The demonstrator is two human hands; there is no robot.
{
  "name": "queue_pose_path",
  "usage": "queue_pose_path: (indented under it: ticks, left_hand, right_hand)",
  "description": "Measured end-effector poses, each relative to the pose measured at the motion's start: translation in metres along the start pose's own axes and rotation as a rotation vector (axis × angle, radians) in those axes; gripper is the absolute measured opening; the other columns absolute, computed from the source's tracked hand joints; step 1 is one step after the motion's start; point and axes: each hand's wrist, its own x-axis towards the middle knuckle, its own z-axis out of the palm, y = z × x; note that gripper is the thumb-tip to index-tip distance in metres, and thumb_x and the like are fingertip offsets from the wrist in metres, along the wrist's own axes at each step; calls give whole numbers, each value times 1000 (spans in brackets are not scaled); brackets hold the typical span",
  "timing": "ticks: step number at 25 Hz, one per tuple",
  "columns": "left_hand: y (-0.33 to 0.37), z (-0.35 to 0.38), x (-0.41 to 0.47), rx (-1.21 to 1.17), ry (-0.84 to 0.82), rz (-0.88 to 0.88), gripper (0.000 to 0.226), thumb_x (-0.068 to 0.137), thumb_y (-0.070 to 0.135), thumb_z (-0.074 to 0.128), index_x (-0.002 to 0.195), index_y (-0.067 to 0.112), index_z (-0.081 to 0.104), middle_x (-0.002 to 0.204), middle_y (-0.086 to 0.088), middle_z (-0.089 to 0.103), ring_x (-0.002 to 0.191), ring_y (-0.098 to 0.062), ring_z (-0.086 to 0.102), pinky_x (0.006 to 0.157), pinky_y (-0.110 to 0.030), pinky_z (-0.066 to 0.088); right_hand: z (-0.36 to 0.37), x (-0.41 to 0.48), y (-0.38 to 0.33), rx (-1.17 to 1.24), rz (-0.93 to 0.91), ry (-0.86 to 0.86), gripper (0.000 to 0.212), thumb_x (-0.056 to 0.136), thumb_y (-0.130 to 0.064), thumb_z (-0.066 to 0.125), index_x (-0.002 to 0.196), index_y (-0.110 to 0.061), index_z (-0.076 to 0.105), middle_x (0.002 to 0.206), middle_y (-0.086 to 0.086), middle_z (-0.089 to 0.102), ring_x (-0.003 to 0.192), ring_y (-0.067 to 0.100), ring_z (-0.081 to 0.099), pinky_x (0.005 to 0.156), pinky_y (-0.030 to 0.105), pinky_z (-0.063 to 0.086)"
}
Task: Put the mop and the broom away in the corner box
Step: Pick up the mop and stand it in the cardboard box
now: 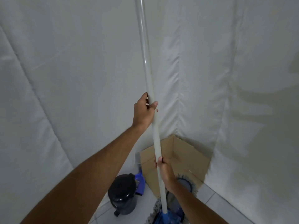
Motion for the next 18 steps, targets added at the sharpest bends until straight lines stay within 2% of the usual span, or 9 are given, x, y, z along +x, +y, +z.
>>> queue_pose_path:
  ticks: [4,8,10,13,14,16,18]
  left_hand:
    - [-61,57,62,-11,-74,18,22,90,8,64,112,9,62,93,-14,70,74,-27,73,77,-42,62]
    - [-142,104,142,-25,-92,9,24,89,6,65,113,9,65,92,-15,70,73,-29,73,78,-46,62]
    - [-173,120,181,-18,-103,-2,27,90,6,65,117,9,64,93,-16,70,73,-28,72,77,-45,62]
    - [-226,149,248,-13,-102,-22,32,90,6,65,122,5,62,90,-11,68,74,-26,72,76,-40,63]
    - [-241,157,265,-18,-98,-40,34,90,5,65,123,4,62,89,-9,68,74,-25,72,76,-40,63]
    - [-276,181,301,-26,-98,-110,32,89,3,65,121,3,63,89,-8,68,75,-27,72,78,-44,62]
    - [-314,203,328,-45,-93,-185,31,88,1,65,119,3,64,89,-10,69,76,-29,72,80,-48,61]
  right_hand:
    - [-31,90,28,-120,31,-96,28,104,-26,31,90,-10,49,72,-2,49,69,15,46,63,12,41]
    - [-45,207,59,-227,84,-184,29,105,-29,28,93,-13,48,79,-2,51,74,12,49,69,15,43]
    - [-49,262,74,-278,134,-186,29,105,-33,28,94,-17,49,87,2,52,81,16,50,76,25,43]
    - [-55,351,95,-304,170,-210,34,96,-58,30,90,-31,51,88,-1,55,86,20,54,85,41,46]
    - [-59,374,101,-311,187,-223,30,95,-56,30,91,-34,50,88,-3,57,89,19,57,89,46,48]
    - [-69,430,124,-286,235,-251,19,100,-41,32,98,-35,49,96,-6,61,101,19,60,100,53,47]
    - [-77,472,126,-300,313,-264,20,101,-35,34,97,-40,53,109,-1,65,112,26,59,104,56,45]
